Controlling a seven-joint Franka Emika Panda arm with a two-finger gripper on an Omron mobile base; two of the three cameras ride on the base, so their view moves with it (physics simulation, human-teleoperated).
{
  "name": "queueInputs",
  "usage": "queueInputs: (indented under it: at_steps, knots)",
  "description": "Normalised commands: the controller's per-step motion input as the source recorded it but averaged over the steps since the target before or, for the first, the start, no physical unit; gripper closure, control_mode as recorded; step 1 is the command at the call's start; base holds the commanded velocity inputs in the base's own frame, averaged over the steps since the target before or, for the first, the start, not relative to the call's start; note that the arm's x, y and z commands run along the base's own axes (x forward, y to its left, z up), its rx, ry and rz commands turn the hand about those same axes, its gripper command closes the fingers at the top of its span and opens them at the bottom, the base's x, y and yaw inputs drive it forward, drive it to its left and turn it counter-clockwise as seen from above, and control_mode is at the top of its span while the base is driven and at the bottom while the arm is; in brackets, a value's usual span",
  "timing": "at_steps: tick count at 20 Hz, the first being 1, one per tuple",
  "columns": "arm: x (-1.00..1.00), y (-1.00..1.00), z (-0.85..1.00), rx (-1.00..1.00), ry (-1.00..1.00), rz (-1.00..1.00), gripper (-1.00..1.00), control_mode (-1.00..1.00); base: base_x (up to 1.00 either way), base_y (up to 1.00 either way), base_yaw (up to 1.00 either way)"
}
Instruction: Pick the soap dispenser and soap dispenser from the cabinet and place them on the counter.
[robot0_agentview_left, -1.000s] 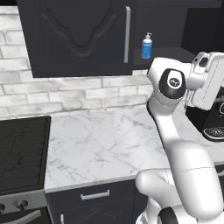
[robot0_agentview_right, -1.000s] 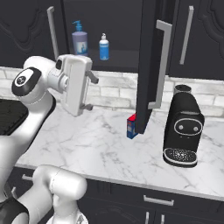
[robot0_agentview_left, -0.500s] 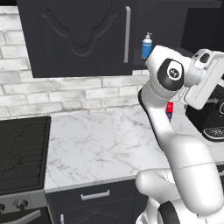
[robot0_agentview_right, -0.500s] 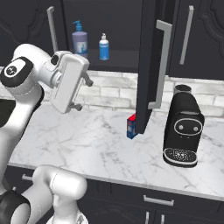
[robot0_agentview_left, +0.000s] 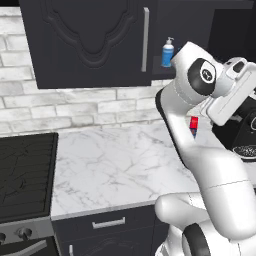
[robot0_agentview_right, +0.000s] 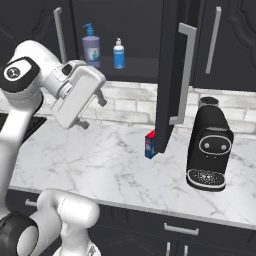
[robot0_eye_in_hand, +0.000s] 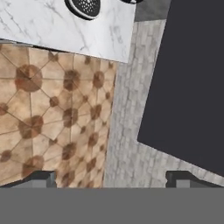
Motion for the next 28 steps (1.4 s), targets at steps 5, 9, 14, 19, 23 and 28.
queueInputs:
  at_steps: [5, 9, 14, 19, 23, 28]
  knots:
    - [0.02, 0.0, -0.16, 0.2, 0.0, 0.05, -1.0, -1.0, 0.0, 0.0, 0.0]
    - [0.03, 0.02, -0.13, 0.19, 0.01, 0.05, -1.0, -1.0, 0.0, 0.0, 0.0]
    - [0.04, 0.13, -0.16, 0.12, -0.02, 0.04, -1.0, -1.0, 0.0, 0.0, 0.0]
    - [0.05, 0.15, -0.19, 0.12, -0.03, 0.04, -1.0, -1.0, 0.0, 0.0, 0.0]
    - [0.11, 0.06, -0.09, 0.22, 0.0, 0.05, -1.0, -1.0, 0.0, 0.0, 0.0]
    - [0.17, 0.08, 0.05, 0.18, -0.03, 0.02, -1.0, -1.0, 0.0, 0.0, 0.0]
